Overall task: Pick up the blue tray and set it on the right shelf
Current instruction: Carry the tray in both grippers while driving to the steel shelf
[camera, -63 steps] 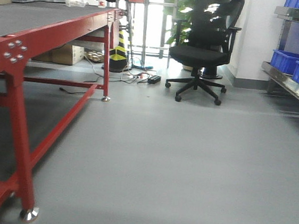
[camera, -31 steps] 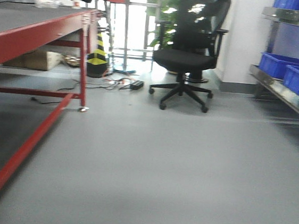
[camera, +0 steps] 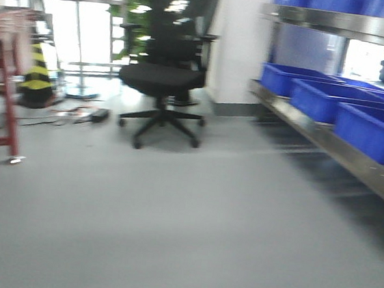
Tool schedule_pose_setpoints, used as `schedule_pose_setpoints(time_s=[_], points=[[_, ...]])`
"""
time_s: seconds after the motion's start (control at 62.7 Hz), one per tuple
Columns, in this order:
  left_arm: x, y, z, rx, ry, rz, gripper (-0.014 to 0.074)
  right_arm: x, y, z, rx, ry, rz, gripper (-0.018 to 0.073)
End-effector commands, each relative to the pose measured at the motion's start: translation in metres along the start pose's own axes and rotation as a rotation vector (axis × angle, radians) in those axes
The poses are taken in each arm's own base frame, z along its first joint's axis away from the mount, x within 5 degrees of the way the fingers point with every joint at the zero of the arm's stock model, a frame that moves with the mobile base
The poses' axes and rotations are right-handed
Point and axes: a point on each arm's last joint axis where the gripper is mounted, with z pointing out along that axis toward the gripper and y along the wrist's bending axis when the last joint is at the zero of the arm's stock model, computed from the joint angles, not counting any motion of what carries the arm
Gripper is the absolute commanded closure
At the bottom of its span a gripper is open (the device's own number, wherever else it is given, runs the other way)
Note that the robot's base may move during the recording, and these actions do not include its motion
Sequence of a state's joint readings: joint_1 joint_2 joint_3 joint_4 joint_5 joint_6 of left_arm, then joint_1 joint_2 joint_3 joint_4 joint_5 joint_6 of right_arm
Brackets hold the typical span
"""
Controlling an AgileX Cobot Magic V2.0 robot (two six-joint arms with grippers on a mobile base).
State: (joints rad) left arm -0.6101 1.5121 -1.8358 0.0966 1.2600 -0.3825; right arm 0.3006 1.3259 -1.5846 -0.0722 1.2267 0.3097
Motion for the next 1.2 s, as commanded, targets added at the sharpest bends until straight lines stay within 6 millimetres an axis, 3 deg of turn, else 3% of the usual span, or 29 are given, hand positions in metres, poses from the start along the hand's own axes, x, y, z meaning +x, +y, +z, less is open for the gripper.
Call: schedule_pose_setpoints(time_s=[0.0, 1.18], points=[[0.0011, 0.0035, -0.0242, -0.016, -0.027, 0.022, 0.0645, -0.0082, -0.0028, -0.0210, 0.008, -0.124, -0.039, 0.0502], [0.0008, 0.0043, -0.0241, -0.020, -0.028, 0.020, 0.0645, -0.0082, -0.0028, -0.0210, 0.008, -0.124, -0.039, 0.0502]])
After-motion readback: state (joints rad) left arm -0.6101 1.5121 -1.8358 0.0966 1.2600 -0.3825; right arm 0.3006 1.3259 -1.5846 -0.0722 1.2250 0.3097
